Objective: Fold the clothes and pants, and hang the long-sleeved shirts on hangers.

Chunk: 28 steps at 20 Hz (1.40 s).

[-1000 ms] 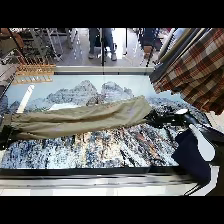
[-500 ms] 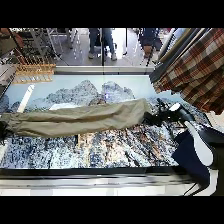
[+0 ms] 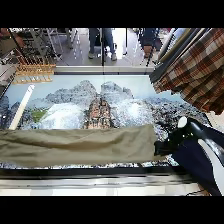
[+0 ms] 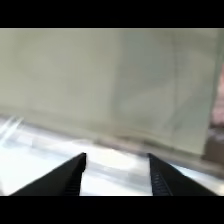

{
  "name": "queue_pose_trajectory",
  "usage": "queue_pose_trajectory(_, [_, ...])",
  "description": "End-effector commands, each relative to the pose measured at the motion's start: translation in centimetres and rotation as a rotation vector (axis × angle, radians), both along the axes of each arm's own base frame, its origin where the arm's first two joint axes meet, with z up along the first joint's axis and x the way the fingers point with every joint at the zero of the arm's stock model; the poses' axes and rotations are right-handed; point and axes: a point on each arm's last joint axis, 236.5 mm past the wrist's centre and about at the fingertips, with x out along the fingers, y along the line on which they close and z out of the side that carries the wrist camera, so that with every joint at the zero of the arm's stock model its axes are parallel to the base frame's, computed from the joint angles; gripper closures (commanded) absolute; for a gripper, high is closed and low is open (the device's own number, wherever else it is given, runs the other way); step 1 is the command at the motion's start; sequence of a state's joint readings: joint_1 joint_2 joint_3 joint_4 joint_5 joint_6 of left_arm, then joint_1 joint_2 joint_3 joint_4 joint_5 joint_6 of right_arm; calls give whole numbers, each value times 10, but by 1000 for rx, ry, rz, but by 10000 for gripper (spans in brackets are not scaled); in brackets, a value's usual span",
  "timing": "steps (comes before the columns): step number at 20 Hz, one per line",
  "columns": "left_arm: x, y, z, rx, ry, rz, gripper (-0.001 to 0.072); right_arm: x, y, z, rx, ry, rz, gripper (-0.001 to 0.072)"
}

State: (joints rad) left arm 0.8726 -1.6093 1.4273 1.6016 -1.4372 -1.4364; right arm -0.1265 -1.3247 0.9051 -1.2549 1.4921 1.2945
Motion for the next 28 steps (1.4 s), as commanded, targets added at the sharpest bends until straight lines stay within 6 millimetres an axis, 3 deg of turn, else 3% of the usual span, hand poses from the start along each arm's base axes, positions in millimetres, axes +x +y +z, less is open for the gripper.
queue_pose_trajectory(1, [1, -1, 11, 5, -2, -10, 48, -15, -9, 19, -39, -87, -3, 234])
queue_pose_trajectory(4, [35, 4, 48, 43, -143, -9, 53, 44, -43, 39, -91, -341, -162, 237])
queue_pose_trajectory(5, [50, 1, 62, 35, -209, -7, 54, 56, -51, 38, -83, -375, -214, 257])
queue_pose_trajectory(7, [88, -23, 88, -45, -389, -3, 65, 73, -49, 25, 8, -398, -239, 306])
queue_pose_trajectory(8, [105, -39, 100, -106, -473, -5, 66, 79, -45, 16, 54, -394, -245, 305])
queue_pose_trajectory(9, [121, -54, 110, -168, -550, -25, 126, 84, -42, 6, 92, -387, -235, 305])
queue_pose_trajectory(10, [133, -67, 120, -215, -611, -47, 234, 86, -42, -5, 108, -373, -231, 305])
queue_pose_trajectory(14, [154, -100, 134, -278, -669, -111, 262, 94, -49, -35, 131, -326, -177, 303])
queue_pose_trajectory(15, [158, -109, 134, -281, -669, -149, 385, 99, -50, -39, 137, -323, -174, 303])
queue_pose_trajectory(16, [163, -121, 135, -282, -670, -205, 439, 102, -50, -43, 145, -318, -172, 303])
queue_pose_trajectory(17, [168, -133, 136, -288, -669, -246, 439, 104, -47, -46, 164, -315, -162, 303])
queue_pose_trajectory(18, [173, -148, 136, -294, -669, -308, 443, 104, -40, -47, 206, -310, -156, 303])
queue_pose_trajectory(20, [181, -186, 135, -316, -660, -477, 624, 96, -13, -47, 343, -270, -121, 305])
queue_pose_trajectory(21, [183, -211, 134, -336, -649, -574, 634, 91, -3, -51, 381, -234, -113, 324])
queue_pose_trajectory(22, [182, -235, 134, -363, -633, -661, 680, 87, 4, -55, 402, -205, -107, 444])
queue_pose_trajectory(23, [179, -264, 133, -394, -615, -770, 689, 86, 8, -58, 409, -195, -100, 684])
queue_pose_trajectory(24, [174, -290, 132, -428, -593, -864, 689, 88, 5, -56, 402, -206, -105, 696])
queue_pose_trajectory(26, [161, -342, 130, -493, -551, -1039, 689, 103, -17, -40, 334, -260, -148, 697])
queue_pose_trajectory(28, [142, -393, 122, -560, -503, -1206, 689, 126, -77, -13, 94, -361, -271, 698])
